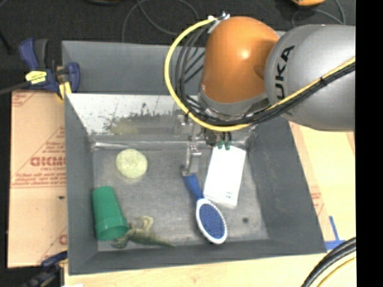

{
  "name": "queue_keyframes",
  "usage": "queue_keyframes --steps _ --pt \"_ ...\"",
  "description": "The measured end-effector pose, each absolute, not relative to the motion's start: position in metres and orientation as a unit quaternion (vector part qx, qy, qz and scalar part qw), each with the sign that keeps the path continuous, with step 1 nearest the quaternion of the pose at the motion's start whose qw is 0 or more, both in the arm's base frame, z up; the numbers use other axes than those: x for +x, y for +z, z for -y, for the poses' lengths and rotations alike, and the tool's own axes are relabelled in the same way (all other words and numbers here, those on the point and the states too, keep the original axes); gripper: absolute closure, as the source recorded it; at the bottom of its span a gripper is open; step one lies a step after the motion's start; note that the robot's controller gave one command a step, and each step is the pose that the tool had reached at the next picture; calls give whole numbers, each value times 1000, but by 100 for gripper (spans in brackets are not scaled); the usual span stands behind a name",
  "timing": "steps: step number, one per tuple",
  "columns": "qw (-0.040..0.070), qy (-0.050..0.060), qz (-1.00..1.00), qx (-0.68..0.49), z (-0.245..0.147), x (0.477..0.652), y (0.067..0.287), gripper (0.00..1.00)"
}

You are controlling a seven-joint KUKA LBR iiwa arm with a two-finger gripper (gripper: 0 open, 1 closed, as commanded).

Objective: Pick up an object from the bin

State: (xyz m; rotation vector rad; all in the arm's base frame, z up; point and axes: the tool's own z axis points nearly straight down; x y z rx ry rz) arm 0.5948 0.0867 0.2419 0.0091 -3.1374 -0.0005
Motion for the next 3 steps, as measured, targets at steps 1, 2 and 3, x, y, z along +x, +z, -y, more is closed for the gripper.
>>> queue_keyframes --steps 1,2,3 --pt "1 0 1000 3 -87 595 244 0" --pt "0 0 997 74 -74 599 267 0" --pt "-4 1 989 146 -106 582 252 0"
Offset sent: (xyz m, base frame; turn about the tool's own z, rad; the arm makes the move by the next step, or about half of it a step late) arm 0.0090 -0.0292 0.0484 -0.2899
